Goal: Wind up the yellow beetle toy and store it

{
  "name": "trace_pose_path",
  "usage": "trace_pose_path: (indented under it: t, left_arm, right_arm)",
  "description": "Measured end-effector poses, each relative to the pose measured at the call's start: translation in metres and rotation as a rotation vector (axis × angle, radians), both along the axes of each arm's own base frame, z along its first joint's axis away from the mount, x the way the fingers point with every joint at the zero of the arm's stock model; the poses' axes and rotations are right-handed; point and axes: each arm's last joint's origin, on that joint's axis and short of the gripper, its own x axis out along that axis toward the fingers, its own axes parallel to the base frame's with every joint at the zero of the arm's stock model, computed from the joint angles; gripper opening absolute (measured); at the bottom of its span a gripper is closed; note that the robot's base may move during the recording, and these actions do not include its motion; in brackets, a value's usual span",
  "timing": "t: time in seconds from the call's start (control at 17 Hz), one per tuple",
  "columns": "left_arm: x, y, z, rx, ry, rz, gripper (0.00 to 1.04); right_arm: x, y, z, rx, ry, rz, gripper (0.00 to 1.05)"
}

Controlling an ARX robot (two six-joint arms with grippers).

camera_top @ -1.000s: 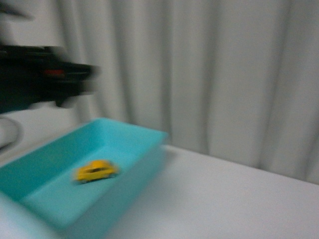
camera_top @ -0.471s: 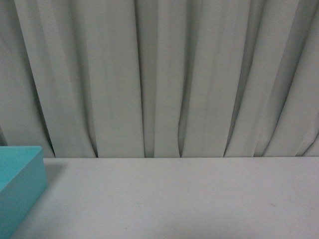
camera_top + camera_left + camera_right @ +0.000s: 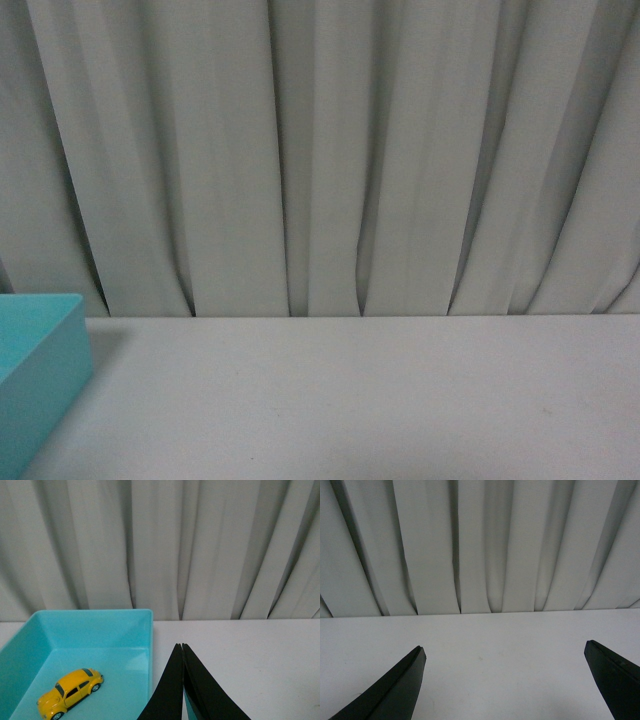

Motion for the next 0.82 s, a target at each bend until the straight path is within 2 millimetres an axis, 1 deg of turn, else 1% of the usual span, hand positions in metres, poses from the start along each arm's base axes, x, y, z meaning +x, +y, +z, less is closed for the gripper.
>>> trace_pose_path:
  t: [0.47, 0.53, 0.65, 0.71, 0.82]
  left_arm:
    - [-0.011, 0.0, 0.0, 0.0, -0.002, 0.0, 0.02]
    - [-0.018, 0.0, -0.006, -0.001, 0.047, -0.004, 0.02]
    - [-0.02, 0.0, -0.005, 0.0, 0.024, -0.001, 0.02]
    - [-0.022, 0.0, 0.0, 0.0, -0.021, 0.0, 0.02]
    - [-0.021, 0.0, -0.003, 0.0, 0.003, -0.001, 0.02]
  right_arm:
    - [0.0, 0.0, 0.0, 0.0, 0.0, 0.0, 0.98]
    - [0.0, 0.0, 0.0, 0.0, 0.0, 0.0, 0.98]
    - [0.0, 0.0, 0.0, 0.0, 0.0, 0.0, 0.98]
    - [0.0, 0.0, 0.0, 0.0, 0.0, 0.0, 0.98]
    - [0.0, 0.0, 0.0, 0.0, 0.0, 0.0, 0.98]
